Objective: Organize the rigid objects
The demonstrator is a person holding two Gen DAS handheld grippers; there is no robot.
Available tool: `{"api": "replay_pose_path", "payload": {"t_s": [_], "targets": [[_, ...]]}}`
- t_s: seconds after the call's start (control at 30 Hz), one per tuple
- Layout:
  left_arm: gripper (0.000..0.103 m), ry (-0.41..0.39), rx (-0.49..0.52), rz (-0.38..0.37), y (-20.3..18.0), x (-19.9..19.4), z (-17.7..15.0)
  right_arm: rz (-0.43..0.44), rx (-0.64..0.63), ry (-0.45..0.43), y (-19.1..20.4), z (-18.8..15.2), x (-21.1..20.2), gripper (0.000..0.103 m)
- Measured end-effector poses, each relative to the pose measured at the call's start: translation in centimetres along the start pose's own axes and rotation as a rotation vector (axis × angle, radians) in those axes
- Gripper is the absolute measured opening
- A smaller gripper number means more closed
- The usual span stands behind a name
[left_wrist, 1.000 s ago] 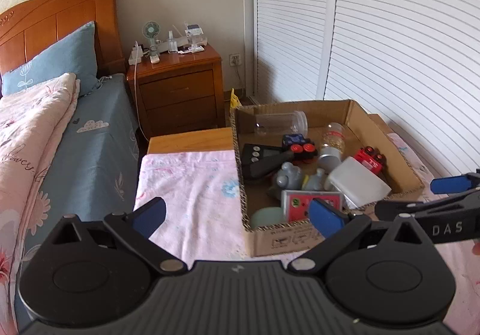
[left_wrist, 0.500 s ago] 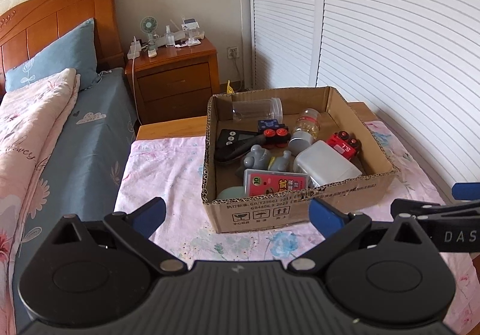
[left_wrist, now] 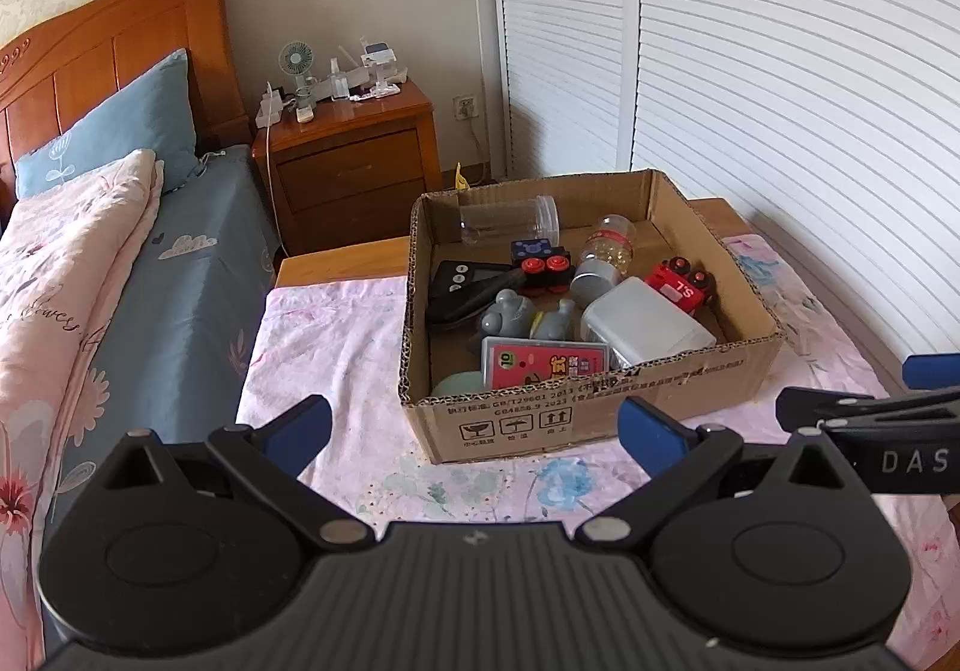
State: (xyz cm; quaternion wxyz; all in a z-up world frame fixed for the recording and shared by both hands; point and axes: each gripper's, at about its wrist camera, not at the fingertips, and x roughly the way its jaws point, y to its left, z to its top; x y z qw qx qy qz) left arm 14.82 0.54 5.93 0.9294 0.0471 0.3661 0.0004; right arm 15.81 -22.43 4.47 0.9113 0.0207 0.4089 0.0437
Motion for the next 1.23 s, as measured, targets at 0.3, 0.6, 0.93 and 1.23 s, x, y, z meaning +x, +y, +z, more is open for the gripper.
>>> {"api": "replay_pose_path", "payload": {"t_s": [0.3,0.6,0.93,1.23], "targets": [[0.101,-0.003,-0.010,-0.005,0.05,-0.42,0.04,0.007,0.001,-0.003,0.05,0.01,-0.11,0.103],[0.101,0.003,-0.015,-0.005,-0.13,-0.35,-0.02,0.003,0.004,-0.006,-0.01,0.01,-0.20,0.103],[0.101,0.005,-0.018,-0.006,-0.21,-0.50,-0.12,0.002,0.005,-0.008,-0.12,0.00,-0.20,0.103],[0.101,0.007,-0.020,-0.006,-0.40,-0.64,-0.16,0.003,0.006,-0.011,-0.22,-0.05,-0.26,0.103]]}}
